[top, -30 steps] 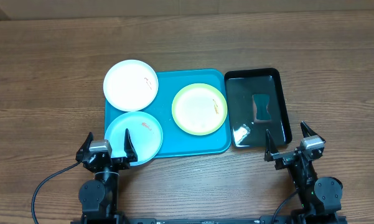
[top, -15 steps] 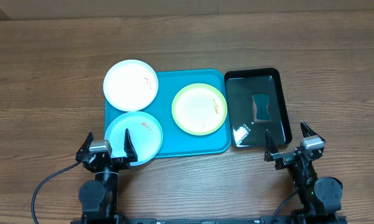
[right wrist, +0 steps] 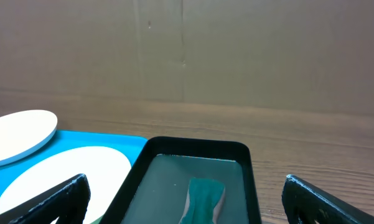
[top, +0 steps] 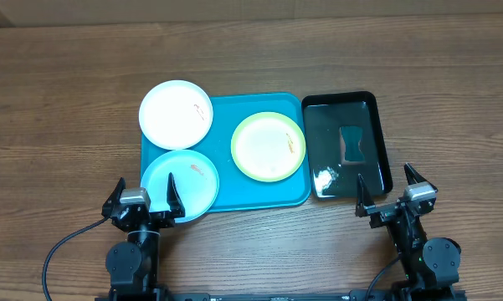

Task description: Clean dirty plates on tray and stack at the side

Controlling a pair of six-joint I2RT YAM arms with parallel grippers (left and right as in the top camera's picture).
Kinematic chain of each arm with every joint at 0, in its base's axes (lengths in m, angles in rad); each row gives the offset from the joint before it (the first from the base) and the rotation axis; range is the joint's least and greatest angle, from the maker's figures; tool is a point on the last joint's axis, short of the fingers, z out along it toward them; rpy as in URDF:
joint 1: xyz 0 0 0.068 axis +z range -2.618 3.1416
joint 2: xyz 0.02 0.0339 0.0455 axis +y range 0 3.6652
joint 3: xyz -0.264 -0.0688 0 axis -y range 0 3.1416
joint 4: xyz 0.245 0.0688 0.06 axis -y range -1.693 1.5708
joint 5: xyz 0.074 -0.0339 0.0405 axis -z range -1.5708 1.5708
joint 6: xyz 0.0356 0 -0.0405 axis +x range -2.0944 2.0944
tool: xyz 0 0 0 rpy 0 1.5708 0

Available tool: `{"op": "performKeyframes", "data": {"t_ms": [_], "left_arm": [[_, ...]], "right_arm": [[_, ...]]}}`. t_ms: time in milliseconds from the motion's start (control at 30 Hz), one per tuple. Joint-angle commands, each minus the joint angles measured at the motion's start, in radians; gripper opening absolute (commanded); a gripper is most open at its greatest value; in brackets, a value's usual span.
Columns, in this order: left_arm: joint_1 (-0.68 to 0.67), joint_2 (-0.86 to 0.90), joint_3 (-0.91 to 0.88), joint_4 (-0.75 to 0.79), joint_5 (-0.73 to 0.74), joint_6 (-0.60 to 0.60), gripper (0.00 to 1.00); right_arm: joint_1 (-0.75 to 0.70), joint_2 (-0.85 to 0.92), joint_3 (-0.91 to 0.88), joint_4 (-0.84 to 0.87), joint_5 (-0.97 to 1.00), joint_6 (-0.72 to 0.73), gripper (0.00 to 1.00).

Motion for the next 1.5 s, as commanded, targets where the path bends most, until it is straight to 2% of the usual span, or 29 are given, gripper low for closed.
{"op": "performKeyframes", "data": {"t_ms": [0,767,900,1000,1200,1467], "left_arm": [[-0.006,-0.009,-0.003,0.002,-0.005,0.012,1.0],[-0.006,-0.009,-0.003,0.007,0.016,0.01,1.0],[-0.006,-0.009,0.025,0.024,0.161,-0.078,1.0],[-0.007,-0.008,0.113,-0.091,0.237,-0.144,1.0],[-0.007,0.092,0.406,-0.386,0.319,-0.145,1.0],[-0.007,0.591,0.953,-0.874,0.518,-0.06,1.0]], "right_arm": [[-0.003,-0.012,-0.01,0.003,0.008,-0.004,1.0],[-0.003,-0.012,-0.01,0.003,0.008,-0.004,1.0],[-0.003,-0.012,-0.01,0.003,0.008,-0.004,1.0],[-0.003,-0.012,-0.01,0.003,0.008,-0.004,1.0],[-0.003,-0.012,-0.01,0.003,0.008,-0.004,1.0],[-0.003,-0.012,-0.01,0.006,0.008,-0.004,1.0]]}}
